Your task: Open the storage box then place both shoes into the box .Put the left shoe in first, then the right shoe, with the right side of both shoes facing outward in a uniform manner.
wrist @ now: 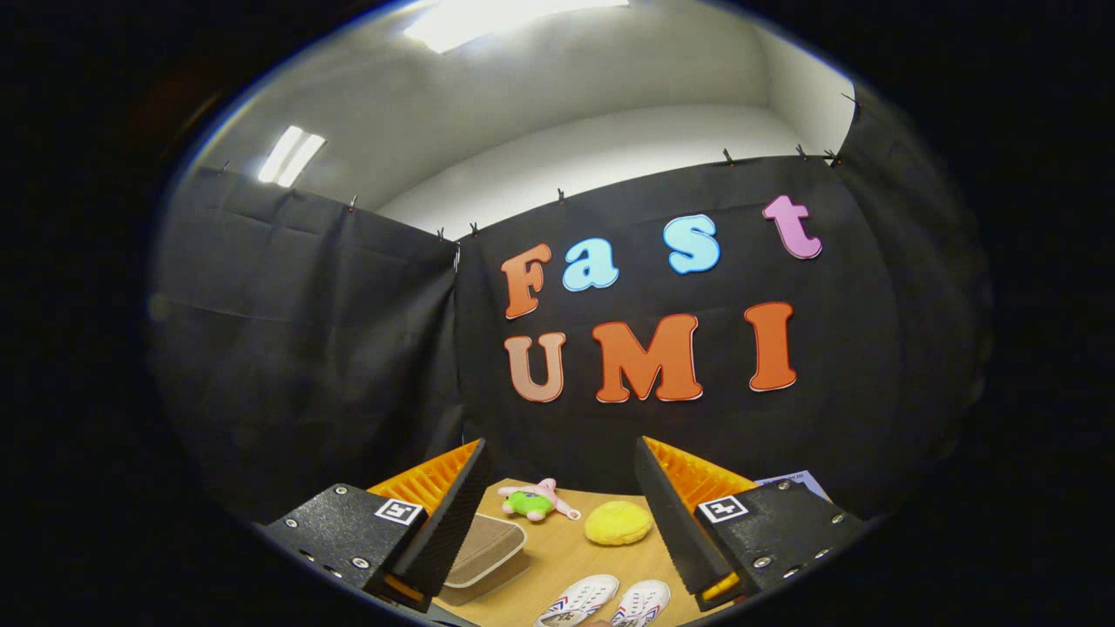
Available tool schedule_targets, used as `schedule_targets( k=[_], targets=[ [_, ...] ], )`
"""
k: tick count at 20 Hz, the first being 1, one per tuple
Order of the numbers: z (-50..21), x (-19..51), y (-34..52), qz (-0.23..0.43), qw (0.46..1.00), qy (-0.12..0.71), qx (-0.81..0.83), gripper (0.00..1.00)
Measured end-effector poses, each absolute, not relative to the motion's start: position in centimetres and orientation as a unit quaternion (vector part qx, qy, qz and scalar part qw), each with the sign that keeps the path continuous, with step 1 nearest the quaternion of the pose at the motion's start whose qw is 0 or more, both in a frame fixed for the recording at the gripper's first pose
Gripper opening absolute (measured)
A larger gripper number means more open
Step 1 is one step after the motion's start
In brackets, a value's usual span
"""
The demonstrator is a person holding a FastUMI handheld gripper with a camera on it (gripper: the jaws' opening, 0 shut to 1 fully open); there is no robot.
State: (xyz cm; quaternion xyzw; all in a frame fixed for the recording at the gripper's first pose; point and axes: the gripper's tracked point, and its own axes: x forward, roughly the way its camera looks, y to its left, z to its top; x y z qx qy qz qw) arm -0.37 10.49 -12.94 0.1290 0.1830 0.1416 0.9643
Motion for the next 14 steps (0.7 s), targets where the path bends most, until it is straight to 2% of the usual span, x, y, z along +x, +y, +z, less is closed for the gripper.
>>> schedule_targets(
  k=[6, 14],
  targets=[
    [-20.1, -2.0, 16.8, 0.210, 0.919, 0.283, 0.175, 0.99],
    [-31.1, -5.2, 25.5, 0.264, 0.813, 0.448, 0.262, 0.96]
  ],
)
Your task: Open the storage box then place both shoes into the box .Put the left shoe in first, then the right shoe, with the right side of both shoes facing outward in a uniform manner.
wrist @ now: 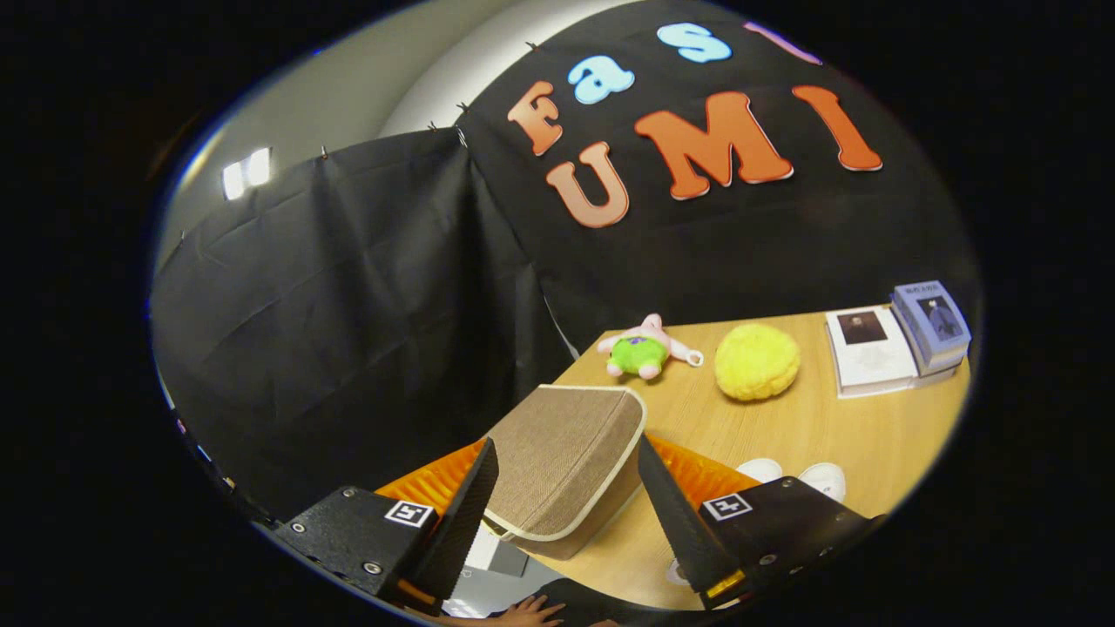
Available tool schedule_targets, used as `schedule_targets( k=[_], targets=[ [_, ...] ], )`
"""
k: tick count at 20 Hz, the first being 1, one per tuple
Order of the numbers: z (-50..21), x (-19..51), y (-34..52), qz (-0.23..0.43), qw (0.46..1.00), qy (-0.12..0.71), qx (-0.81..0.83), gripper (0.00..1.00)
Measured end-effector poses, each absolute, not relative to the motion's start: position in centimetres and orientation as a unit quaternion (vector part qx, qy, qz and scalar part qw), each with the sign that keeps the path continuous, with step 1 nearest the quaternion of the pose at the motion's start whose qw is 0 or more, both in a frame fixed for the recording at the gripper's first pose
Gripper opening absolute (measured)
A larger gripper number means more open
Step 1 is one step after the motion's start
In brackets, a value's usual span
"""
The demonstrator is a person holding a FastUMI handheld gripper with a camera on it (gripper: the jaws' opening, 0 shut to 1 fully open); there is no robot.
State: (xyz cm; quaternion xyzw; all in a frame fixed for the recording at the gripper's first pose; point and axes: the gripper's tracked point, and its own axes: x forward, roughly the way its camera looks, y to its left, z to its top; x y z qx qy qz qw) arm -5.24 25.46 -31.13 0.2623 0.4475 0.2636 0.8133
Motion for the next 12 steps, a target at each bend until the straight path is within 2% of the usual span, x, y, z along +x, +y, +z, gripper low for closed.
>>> schedule_targets(
  k=[12],
  targets=[
    [-40.1, -7.9, 32.9, 0.267, 0.731, 0.541, 0.319, 0.96]
  ],
)
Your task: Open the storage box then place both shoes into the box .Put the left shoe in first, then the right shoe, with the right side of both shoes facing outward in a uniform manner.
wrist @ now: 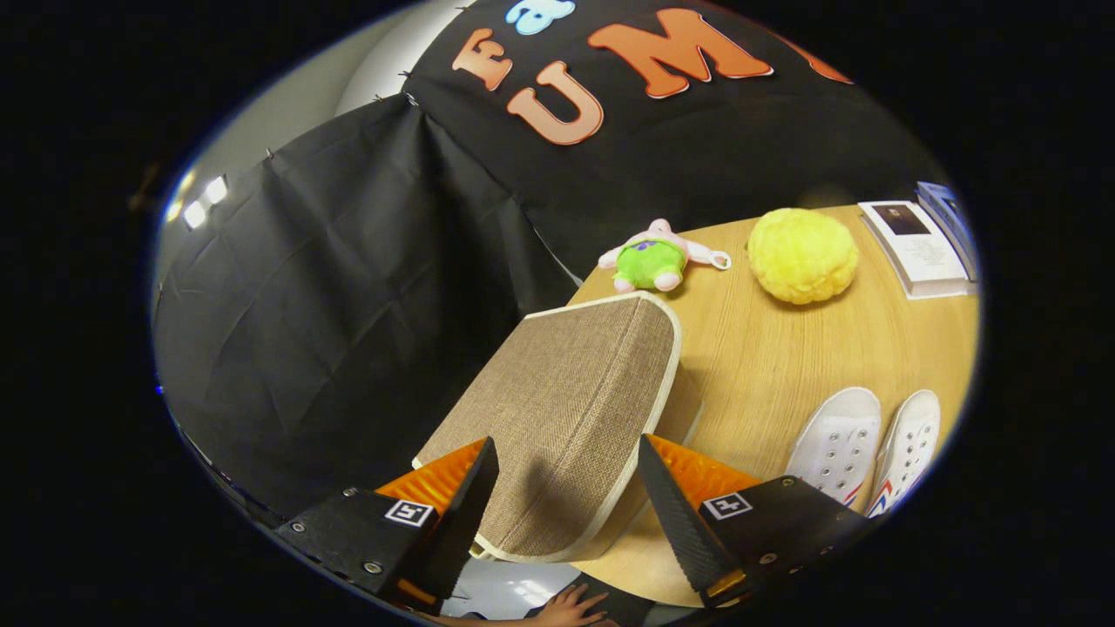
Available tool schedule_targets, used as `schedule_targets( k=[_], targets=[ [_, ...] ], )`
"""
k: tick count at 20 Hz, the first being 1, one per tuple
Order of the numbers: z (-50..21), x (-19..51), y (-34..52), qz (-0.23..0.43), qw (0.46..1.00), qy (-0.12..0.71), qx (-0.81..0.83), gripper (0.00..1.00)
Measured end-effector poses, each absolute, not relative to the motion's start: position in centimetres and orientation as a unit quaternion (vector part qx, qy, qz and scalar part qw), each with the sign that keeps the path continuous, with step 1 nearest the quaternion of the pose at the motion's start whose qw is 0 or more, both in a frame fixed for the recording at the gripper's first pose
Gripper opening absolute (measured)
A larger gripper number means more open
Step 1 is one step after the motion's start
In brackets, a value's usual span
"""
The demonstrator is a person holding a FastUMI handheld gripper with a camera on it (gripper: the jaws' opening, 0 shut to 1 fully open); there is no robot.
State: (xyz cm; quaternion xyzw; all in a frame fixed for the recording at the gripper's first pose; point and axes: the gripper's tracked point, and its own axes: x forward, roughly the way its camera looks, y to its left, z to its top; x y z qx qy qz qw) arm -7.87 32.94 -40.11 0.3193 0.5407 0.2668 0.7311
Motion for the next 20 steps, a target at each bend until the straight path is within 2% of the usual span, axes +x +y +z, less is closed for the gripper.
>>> schedule_targets(
  k=[6, 11, 15, 20],
  targets=[
    [-42.3, -8.8, 34.6, 0.256, 0.694, 0.560, 0.374, 0.96],
    [-42.6, -9.2, 36.4, 0.257, 0.641, 0.561, 0.457, 0.96],
    [-42.2, -8.2, 36.1, 0.259, 0.644, 0.541, 0.474, 0.87],
    [-38.6, -6.5, 35.3, 0.274, 0.657, 0.503, 0.490, 0.70]
  ],
)
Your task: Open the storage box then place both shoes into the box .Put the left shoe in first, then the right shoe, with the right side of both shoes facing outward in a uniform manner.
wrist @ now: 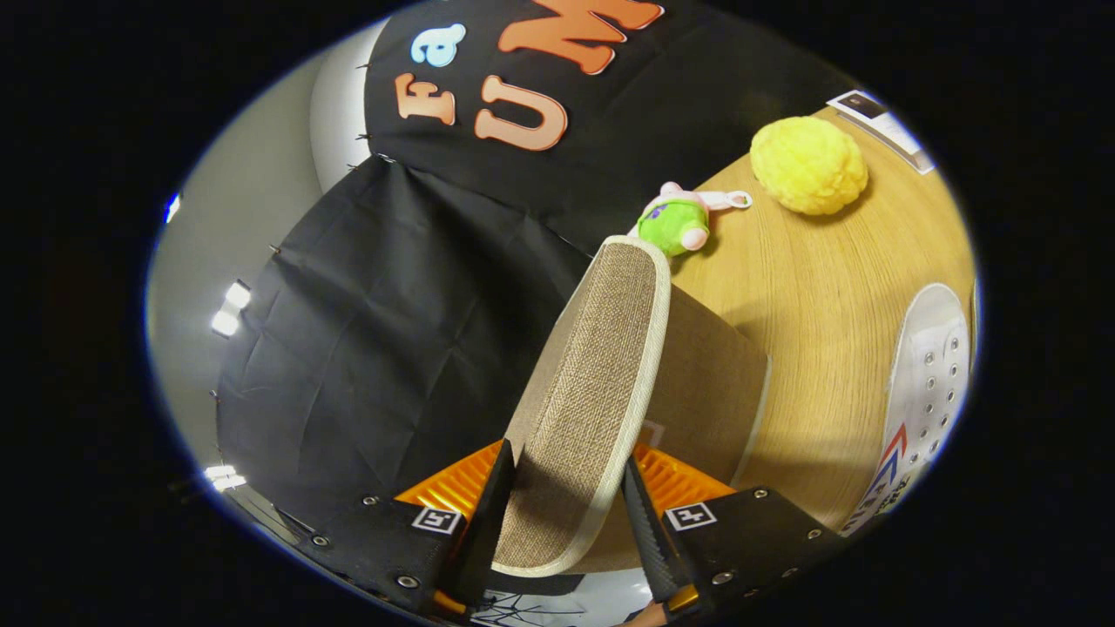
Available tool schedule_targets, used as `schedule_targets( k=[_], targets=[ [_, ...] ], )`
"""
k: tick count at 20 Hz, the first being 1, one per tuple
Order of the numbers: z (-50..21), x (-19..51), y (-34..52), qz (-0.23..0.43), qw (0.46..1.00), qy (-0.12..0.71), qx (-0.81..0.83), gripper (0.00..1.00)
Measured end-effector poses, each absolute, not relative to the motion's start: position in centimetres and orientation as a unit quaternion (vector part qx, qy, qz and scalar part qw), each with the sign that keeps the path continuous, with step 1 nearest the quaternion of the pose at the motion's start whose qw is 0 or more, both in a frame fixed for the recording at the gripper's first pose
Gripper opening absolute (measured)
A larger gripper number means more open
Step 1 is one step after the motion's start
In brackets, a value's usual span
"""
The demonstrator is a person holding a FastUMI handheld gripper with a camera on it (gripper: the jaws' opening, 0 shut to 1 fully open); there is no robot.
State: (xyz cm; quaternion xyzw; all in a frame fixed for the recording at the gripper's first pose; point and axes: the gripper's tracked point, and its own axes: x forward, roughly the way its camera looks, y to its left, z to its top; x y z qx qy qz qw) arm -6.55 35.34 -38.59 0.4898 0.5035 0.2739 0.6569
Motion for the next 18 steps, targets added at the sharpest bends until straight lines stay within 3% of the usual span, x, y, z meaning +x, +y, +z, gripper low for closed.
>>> schedule_targets(
  k=[3, 6, 8, 18],
  targets=[
    [-36.3, -5.5, 34.9, 0.286, 0.671, 0.477, 0.490, 0.62],
    [-35.5, -4.5, 34.5, 0.275, 0.692, 0.459, 0.484, 0.32],
    [-34.9, -4.2, 35.1, 0.279, 0.697, 0.452, 0.482, 0.24],
    [-28.9, -2.3, 39.0, 0.313, 0.717, 0.441, 0.440, 0.20]
  ],
)
